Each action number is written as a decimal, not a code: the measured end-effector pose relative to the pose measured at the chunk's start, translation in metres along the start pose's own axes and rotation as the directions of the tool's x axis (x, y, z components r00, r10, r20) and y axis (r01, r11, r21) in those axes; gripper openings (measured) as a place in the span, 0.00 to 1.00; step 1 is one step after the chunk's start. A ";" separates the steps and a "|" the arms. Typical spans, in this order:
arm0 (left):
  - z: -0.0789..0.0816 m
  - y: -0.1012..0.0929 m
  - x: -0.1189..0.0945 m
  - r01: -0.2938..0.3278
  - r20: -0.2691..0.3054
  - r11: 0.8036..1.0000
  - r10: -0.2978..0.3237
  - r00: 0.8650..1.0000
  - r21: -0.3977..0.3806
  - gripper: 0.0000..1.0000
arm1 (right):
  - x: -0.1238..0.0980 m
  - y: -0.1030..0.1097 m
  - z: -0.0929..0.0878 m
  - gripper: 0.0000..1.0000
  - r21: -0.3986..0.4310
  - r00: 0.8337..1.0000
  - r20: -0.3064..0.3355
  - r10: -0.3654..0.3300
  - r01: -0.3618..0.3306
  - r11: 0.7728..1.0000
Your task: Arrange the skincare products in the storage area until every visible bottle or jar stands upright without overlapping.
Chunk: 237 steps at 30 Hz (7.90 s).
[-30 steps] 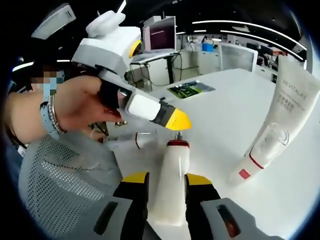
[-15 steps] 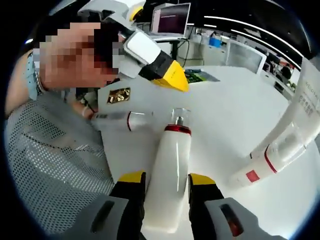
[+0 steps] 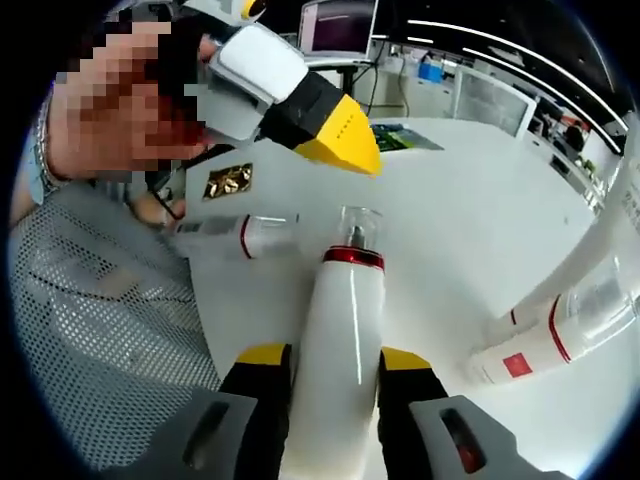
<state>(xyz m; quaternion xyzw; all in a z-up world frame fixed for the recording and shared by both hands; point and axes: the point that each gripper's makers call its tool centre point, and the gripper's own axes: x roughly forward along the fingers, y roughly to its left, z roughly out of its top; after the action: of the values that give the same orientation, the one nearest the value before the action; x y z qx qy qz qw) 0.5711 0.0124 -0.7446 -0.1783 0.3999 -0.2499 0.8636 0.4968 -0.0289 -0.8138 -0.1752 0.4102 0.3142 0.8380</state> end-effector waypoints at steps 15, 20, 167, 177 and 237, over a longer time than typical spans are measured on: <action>-0.018 -0.006 0.005 0.049 -0.097 0.999 -0.049 0.994 -0.002 0.19 | -0.024 -0.021 -0.024 0.28 -0.044 0.995 -0.094 0.036 -0.041 0.998; -0.026 -0.004 0.006 0.051 -0.140 0.998 -0.054 0.989 -0.026 0.23 | -0.024 -0.021 -0.025 0.27 -0.065 0.985 -0.167 0.051 -0.063 0.996; -0.021 -0.077 -0.009 0.123 -0.066 0.691 -0.109 0.992 0.712 0.28 | -0.118 -0.040 0.063 0.27 -0.159 0.934 0.340 0.110 -0.058 0.985; -0.037 -0.068 -0.005 0.207 -0.161 0.667 -0.131 0.978 0.715 0.52 | -0.129 -0.028 0.106 0.35 0.029 0.867 0.475 0.149 -0.185 0.982; -0.037 -0.030 -0.005 0.132 -0.210 0.877 -0.037 0.977 0.462 0.27 | -0.064 -0.059 0.106 0.26 -0.533 0.943 -0.315 0.109 -0.271 0.801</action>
<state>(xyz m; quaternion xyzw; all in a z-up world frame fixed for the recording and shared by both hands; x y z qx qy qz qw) 0.5310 -0.0128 -0.7491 0.0459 0.4010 -0.3937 0.8259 0.5674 -0.0387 -0.6969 -0.4157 0.4226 0.4788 0.6476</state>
